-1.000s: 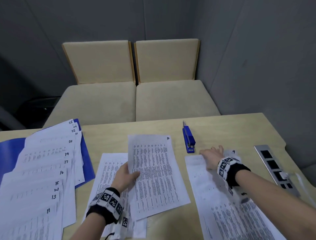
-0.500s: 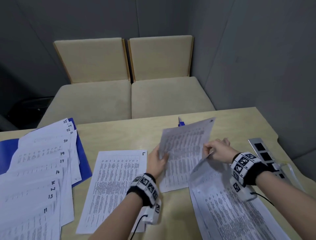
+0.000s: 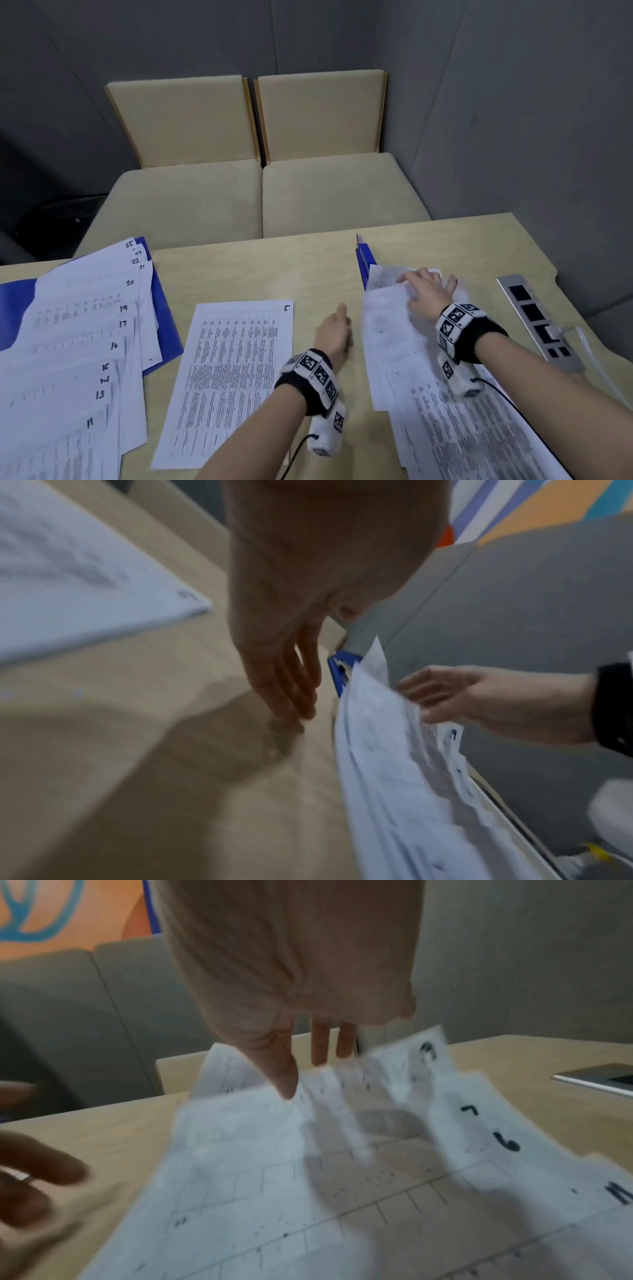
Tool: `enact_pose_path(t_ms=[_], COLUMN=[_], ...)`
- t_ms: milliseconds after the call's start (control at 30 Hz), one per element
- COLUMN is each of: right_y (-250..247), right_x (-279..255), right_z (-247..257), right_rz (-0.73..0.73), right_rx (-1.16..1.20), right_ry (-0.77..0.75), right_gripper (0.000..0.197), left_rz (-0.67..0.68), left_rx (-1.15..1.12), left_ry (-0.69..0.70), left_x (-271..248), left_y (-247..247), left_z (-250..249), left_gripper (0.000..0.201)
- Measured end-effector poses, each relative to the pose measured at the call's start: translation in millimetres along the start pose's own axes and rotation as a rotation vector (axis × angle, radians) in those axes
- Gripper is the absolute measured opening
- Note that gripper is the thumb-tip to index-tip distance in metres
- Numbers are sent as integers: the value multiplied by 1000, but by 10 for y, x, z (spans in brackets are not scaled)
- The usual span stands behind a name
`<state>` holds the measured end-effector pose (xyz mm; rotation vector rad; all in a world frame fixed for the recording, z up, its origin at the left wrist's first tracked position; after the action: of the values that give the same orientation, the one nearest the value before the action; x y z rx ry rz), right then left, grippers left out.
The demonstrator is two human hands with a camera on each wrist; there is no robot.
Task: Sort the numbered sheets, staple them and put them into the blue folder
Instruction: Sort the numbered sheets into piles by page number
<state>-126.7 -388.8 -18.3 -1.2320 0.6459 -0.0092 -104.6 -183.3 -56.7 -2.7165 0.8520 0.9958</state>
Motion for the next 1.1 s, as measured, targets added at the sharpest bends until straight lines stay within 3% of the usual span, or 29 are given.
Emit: enact_pose_path(t_ms=[67, 133, 200, 267, 333, 400, 533, 700, 800, 900, 1000, 1100], right_y=[-13, -19, 32, 161, 362, 543, 763, 783, 614, 544, 501, 479], right_x=[-44, -155, -330, -546, -750, -911, -1068, -1035, -887, -717, -605, -505], right_z=[-41, -200, -478, -768, -980, -1080, -1115, -1033, -940, -802, -746, -735], right_rz=[-62, -78, -81, -74, -22, 30, 27, 31, 9, 108, 187, 213], right_rx=[53, 128, 208, 286, 354, 425, 432, 244, -1, -193, -342, -443], right_ry=[-9, 44, 188, 358, 498, 577, 610, 515, 336, 160, 108, 85], right_gripper=[58, 56, 52, 48, 56, 75, 89, 89, 95, 93, 88, 82], left_rz=[-246, -483, -708, -841, -832, -795, -777, -676, -690, -687, -624, -546], left_rx=[301, 658, 825, 800, 765, 763, 719, 694, 809, 804, 761, 659], left_ry=[127, 109, -72, -299, -389, -367, -360, -309, -343, -372, -407, -337], left_x=[-48, -179, -364, -576, -674, -680, -740, -656, -657, -652, -620, -634], left_y=[-529, -1153, -1756, -2167, -2314, -2324, -2292, -2335, -2269, -2220, -2274, -2229], left_z=[29, 85, 238, 429, 578, 607, 490, 524, 505, 486, 460, 386], left_gripper=[32, 19, 30, 47, 69, 89, 104, 96, 80, 74, 74, 66])
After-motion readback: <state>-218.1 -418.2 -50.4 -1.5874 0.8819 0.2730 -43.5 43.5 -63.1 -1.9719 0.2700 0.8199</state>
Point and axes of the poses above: each hand's wrist, its own x-axis towards the middle knuckle, its own y-axis out of the palm, z = x × y, the point moved 4 cm from there along x, towards the middle knuckle, and after that the axes turned 8 degrees about z, right-handed, at the moved point
